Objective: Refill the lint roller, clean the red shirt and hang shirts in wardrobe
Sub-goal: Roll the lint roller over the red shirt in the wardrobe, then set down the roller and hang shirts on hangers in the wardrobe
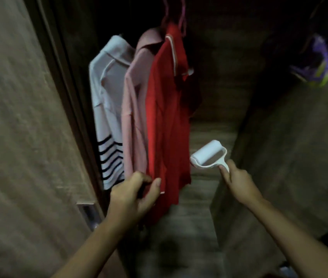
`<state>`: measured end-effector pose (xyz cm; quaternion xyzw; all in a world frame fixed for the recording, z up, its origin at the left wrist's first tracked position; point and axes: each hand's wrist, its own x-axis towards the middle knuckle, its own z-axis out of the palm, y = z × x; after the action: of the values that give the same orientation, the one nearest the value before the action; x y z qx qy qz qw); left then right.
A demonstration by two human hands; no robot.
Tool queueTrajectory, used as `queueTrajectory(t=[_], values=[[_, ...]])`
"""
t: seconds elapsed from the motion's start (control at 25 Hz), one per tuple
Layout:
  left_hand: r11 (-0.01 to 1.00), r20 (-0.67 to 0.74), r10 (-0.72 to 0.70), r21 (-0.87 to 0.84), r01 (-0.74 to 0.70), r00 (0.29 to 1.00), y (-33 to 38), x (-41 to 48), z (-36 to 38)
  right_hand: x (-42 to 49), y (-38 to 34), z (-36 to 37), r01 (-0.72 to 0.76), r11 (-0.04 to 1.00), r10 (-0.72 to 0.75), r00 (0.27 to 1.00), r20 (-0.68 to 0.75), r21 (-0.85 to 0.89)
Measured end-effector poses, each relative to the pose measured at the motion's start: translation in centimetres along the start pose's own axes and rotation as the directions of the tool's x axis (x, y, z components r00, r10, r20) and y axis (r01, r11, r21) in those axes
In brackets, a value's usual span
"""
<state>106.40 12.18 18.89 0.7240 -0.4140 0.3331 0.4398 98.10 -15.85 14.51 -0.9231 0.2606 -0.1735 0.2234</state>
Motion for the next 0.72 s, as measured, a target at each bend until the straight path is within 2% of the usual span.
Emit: queueTrajectory(t=[0.16, 0.28, 0.4, 0.48, 0.56, 0.72], values=[[0.97, 0.144, 0.226, -0.121, -0.209, 0.964, 1.5, -1.2, 5.5, -4.8, 4.1, -3.8, -0.132, 0.989, 0.127, 0.99, -0.067, -0.07], [0.943, 0.215, 0.295, -0.22, -0.248, 0.931, 4.4, -3.0, 9.3, -9.2, 7.0, -6.3, -0.176, 0.979, 0.165, 0.98, -0.109, -0.101], [0.955, 0.368, 0.21, -0.276, -0.109, 0.906, 9.7, -4.7, 13.2, -14.7, 10.4, -8.7, -0.242, 0.961, 0.222, 0.964, -0.144, -0.132], [0.939, 0.485, 0.188, -0.345, -0.011, 0.854, 14.7, -5.8, 15.8, -19.6, 13.6, -10.4, -0.323, 0.932, 0.298, 0.941, -0.162, -0.165], [0.911, 0.572, 0.247, -0.412, 0.013, 0.782, 20.1, -8.1, 18.1, -25.3, 16.7, -12.0, -0.41, 0.893, 0.385, 0.909, -0.156, -0.185], [0.858, 0.644, 0.357, -0.513, 0.035, 0.676, 31.8, -14.7, 21.7, -37.6, 23.2, -15.4, -0.57, 0.797, 0.546, 0.821, -0.167, -0.199]])
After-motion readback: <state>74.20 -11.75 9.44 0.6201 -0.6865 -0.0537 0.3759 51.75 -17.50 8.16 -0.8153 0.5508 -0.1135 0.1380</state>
